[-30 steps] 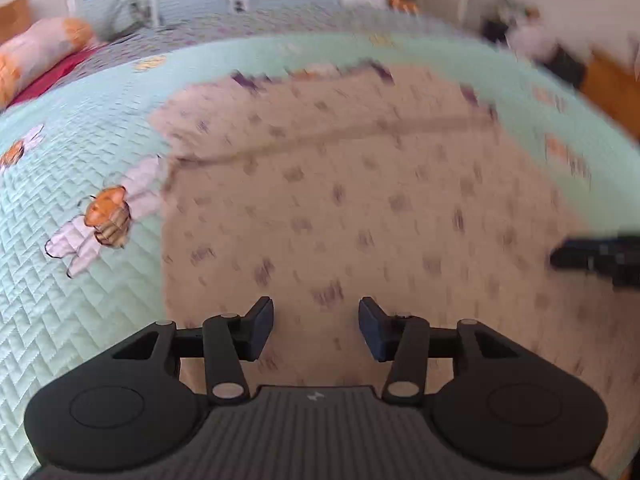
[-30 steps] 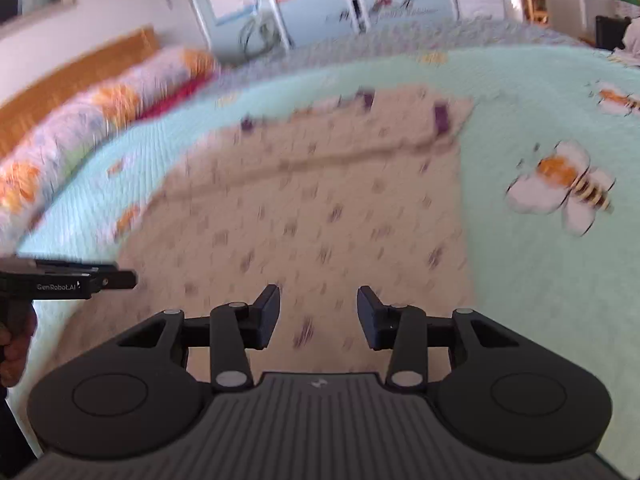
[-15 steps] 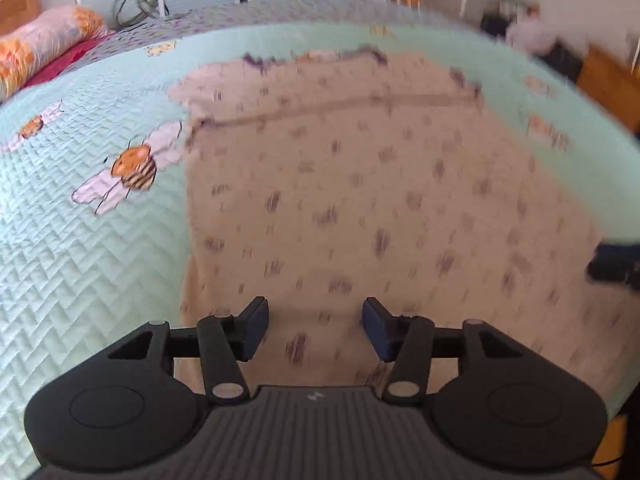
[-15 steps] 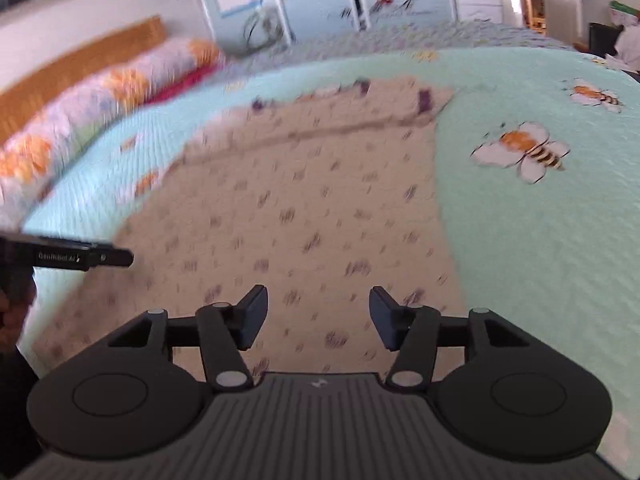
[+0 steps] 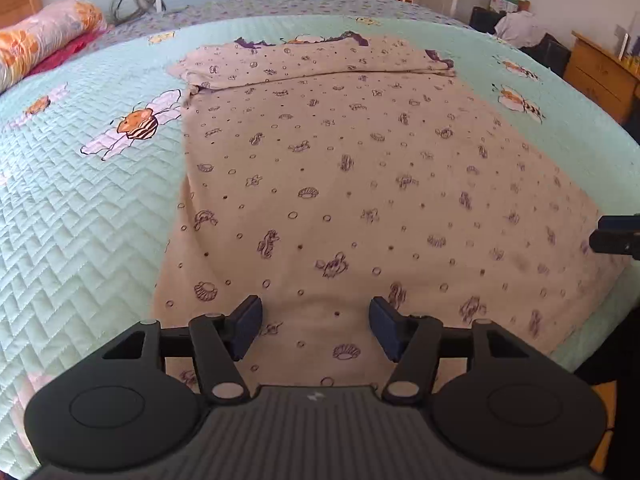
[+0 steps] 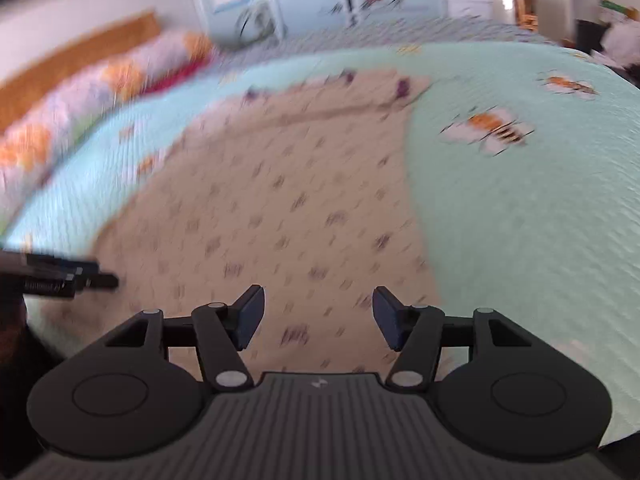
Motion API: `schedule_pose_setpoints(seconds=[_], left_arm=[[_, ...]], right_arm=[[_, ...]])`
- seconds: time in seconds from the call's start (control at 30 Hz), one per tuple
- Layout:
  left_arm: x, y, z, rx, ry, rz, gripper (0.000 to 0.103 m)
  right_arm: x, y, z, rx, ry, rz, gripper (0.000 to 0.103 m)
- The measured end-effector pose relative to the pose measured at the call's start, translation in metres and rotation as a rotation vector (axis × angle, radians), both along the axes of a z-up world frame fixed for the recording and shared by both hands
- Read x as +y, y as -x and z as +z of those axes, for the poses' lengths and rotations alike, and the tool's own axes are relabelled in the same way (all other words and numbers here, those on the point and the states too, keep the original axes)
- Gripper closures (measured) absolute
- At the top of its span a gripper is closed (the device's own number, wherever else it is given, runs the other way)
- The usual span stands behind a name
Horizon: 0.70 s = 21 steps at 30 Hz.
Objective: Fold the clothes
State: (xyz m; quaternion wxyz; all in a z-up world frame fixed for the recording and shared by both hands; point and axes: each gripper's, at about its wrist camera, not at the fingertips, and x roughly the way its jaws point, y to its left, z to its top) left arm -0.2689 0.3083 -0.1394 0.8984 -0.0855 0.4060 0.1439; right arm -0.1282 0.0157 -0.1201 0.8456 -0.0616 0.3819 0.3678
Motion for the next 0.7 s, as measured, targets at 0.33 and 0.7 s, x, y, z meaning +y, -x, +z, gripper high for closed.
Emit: schedule_pose_setpoints(seconds=[0.33,0.7], left_arm=[[0.048,0.061,0.019,-0.054,0.120,0.231,0.040],[0.022,0.059,0.012,-0.011,0.043,0.121,0.044]], right_arm=[[-0.076,-0.017,0.008,0.036,-0.108,-0.239,0.049],[-0.059,-0.006,-0.007,0.030,-0.021,-0.178,0.051]])
